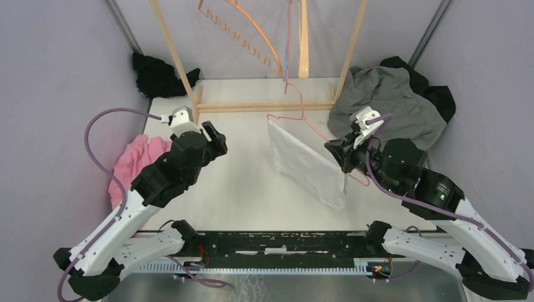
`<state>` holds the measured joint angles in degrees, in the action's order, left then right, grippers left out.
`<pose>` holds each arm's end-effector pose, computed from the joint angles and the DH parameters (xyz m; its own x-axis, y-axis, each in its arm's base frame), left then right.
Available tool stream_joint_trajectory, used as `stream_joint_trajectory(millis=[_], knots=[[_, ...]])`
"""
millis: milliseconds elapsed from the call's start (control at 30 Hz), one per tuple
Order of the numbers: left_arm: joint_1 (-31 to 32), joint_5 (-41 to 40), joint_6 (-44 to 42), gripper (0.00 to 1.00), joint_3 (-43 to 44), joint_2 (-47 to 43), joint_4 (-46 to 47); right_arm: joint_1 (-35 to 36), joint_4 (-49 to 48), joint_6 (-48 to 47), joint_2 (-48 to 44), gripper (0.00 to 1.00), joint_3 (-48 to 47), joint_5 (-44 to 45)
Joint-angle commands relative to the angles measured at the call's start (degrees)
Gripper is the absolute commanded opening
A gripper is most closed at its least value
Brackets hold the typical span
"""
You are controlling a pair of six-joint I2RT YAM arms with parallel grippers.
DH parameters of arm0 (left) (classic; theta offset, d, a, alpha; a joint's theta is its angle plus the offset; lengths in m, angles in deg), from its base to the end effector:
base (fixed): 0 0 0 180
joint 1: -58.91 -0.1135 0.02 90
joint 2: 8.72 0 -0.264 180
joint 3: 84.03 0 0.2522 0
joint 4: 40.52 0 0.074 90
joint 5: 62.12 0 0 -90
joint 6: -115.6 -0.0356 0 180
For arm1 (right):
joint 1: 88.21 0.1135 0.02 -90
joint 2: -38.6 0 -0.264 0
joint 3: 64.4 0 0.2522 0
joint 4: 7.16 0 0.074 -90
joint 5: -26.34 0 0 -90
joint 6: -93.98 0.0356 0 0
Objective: Place the skirt on the hanger
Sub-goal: Place the hanger at the clothesline.
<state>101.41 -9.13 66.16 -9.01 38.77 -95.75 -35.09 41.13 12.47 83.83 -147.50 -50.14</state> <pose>0.1295 -0.0896 0.3771 -0.3557 -0.3784 -0.8546 -0.1115 0.9250 -0.3631 0.0907 0.1070 0.4361 -0.2018 -0.0298 -0.9790 -0.6167 0.7804 0.1034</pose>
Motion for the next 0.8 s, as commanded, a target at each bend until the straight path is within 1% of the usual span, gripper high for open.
stream_joint_trajectory(millis=[0,33,133,267,300,367,433,533,633,767], knots=[[0.0,1.7,-2.9,0.74,0.6,1.6,3.7,-0.1,4.0,1.7,-4.1,0.01,-0.9,8.0],[-0.1,2.4,-3.1,0.74,0.5,2.2,4.0,-0.2,5.2,1.6,-4.5,0.01,-1.5,9.6],[-0.1,5.2,-3.8,0.79,0.6,4.4,4.9,-0.1,7.3,0.7,-5.1,0.01,-3.1,14.8],[-0.1,8.7,-4.1,0.84,0.0,7.4,5.7,-0.2,7.5,-1.0,-3.3,0.01,-5.3,20.8],[0.0,9.5,-4.1,0.87,-0.5,8.0,6.3,-0.2,7.4,-1.5,-2.5,0.01,-5.9,22.4],[-0.1,10.8,-4.0,1.00,-1.3,8.8,6.9,-0.1,6.9,-2.3,-0.5,0.01,-7.1,25.9],[-0.1,11.5,-4.0,0.99,-1.9,9.3,7.3,-0.1,5.2,-3.5,1.5,0.01,-7.7,29.4],[-0.1,11.7,-4.3,0.99,-2.7,9.5,7.9,-0.1,1.3,-6.2,4.3,0.01,-8.7,32.1],[-0.1,12.0,-4.6,0.99,-3.2,9.8,8.0,-0.4,-3.0,-8.8,7.2,0.01,-10.9,33.4],[-0.2,12.9,-4.5,0.99,-3.9,10.0,8.3,-1.6,-8.4,-11.6,12.1,0.01,-15.3,33.0]])
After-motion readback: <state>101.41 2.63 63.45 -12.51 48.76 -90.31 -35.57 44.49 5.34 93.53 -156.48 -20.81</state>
